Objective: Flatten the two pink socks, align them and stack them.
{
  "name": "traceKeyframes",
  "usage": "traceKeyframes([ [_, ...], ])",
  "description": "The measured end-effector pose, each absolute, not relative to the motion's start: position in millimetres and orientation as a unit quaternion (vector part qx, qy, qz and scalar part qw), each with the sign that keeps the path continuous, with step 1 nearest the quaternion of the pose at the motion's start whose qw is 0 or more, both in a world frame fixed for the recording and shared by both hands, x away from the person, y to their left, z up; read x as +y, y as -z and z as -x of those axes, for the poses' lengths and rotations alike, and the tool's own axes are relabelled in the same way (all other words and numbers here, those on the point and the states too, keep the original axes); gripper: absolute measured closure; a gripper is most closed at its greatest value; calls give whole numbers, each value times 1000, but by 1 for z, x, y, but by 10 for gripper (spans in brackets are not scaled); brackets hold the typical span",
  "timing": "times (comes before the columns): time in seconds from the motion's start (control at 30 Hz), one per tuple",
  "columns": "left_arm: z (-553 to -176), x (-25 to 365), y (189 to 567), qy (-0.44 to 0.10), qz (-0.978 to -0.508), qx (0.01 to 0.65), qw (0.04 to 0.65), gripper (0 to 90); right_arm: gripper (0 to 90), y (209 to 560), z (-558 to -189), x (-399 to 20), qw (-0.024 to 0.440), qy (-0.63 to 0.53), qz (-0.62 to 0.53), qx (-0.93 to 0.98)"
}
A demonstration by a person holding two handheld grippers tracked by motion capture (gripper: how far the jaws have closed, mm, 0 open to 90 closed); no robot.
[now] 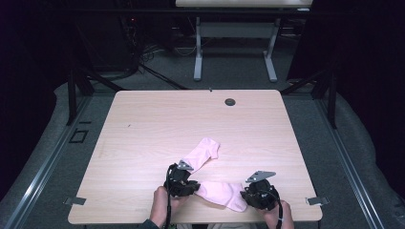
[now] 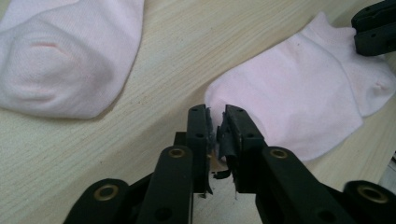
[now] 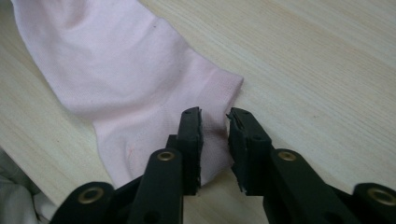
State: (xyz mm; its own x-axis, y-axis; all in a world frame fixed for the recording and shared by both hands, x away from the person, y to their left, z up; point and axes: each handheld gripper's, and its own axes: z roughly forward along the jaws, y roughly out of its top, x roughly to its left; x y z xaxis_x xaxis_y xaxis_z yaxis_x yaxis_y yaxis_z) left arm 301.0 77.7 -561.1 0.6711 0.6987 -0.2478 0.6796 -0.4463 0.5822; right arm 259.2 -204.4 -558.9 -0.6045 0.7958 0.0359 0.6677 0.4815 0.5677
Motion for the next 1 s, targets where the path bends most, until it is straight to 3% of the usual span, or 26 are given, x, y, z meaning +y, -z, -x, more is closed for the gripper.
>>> traceKeyframes([
  [0.17,-297,78,568,-24,-855,402,327,886,888,561,-262,-204,112,-286,-428,850],
  [0.73,-278,102,569,-35,-847,413,332,884,890,559,-273,-200,109,-308,-404,854],
  [0.77,-277,102,567,-41,-849,410,330,850,861,560,-273,-201,108,-325,-402,849],
  [0.87,-277,101,559,-58,-846,408,338,629,688,559,-272,-209,101,-343,-394,847],
  [0.93,-278,100,556,-64,-845,407,340,540,604,558,-272,-214,108,-356,-394,840],
  [1.0,-290,93,547,-89,-847,398,341,506,512,557,-274,-219,111,-359,-399,836],
])
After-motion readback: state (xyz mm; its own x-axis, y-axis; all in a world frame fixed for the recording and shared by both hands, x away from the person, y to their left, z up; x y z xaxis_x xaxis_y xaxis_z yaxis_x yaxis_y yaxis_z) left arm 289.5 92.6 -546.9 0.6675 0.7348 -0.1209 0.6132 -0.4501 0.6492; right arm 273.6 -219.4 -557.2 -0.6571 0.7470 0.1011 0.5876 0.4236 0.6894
